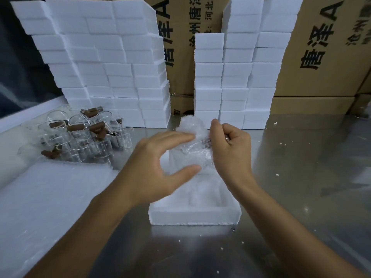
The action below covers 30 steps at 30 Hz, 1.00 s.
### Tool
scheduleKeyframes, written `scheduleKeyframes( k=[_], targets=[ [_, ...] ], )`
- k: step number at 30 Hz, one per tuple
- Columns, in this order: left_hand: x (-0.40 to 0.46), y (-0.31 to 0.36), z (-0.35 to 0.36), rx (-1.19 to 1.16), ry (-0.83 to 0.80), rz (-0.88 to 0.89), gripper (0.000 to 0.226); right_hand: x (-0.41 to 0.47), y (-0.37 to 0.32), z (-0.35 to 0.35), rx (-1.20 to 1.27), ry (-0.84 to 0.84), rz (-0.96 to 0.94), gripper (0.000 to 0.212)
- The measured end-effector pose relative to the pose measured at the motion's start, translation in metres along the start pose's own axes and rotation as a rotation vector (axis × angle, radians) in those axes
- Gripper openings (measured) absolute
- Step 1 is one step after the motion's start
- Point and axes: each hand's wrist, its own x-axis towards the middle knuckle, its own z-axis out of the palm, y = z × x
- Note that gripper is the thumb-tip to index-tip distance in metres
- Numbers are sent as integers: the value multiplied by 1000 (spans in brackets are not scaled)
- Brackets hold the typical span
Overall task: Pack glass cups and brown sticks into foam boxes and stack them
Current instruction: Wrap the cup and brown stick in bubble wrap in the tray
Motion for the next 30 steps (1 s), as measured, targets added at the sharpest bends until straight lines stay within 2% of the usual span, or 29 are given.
scheduleKeyframes(
  k=[3, 6, 10, 13, 16, 18, 21, 23, 25, 28, 30],
  targets=[
    [-3, -4, 5, 319, -4, 72, 70, -3, -3, 2, 9, 18, -24, 52],
    [-3, -3, 9, 424, -3, 23, 59, -7, -8, 6, 21, 23, -95, 51],
    [-3, -8, 2, 173, -108, -127, 30, -13, -10, 10, 9, -15, -176, 49],
    [-3, -9, -4, -38, -206, -187, 28, -16, -10, 13, 15, -62, -205, 49],
    [-5, -15, -8, -94, -233, -240, 25, -16, -7, 14, 37, -161, -141, 43],
    [-4, -19, -9, -108, -193, -261, 31, -15, -8, 14, 83, -229, -42, 38],
    [-1, -20, -4, -152, 24, -213, 47, -13, -11, 11, 189, -251, 99, 32],
    [0, -16, 4, -298, 163, -241, 54, -11, -13, 9, 258, -280, 193, 28],
    [1, -11, 9, -472, 224, -297, 55, -9, -13, 9, 330, -326, 301, 23],
    [-1, -15, 10, -474, 180, -265, 51, -7, -13, 8, 390, -288, 386, 16],
    [-3, -16, 8, -418, 83, -208, 49, -6, -12, 5, 362, -244, 329, 15]
  ],
)
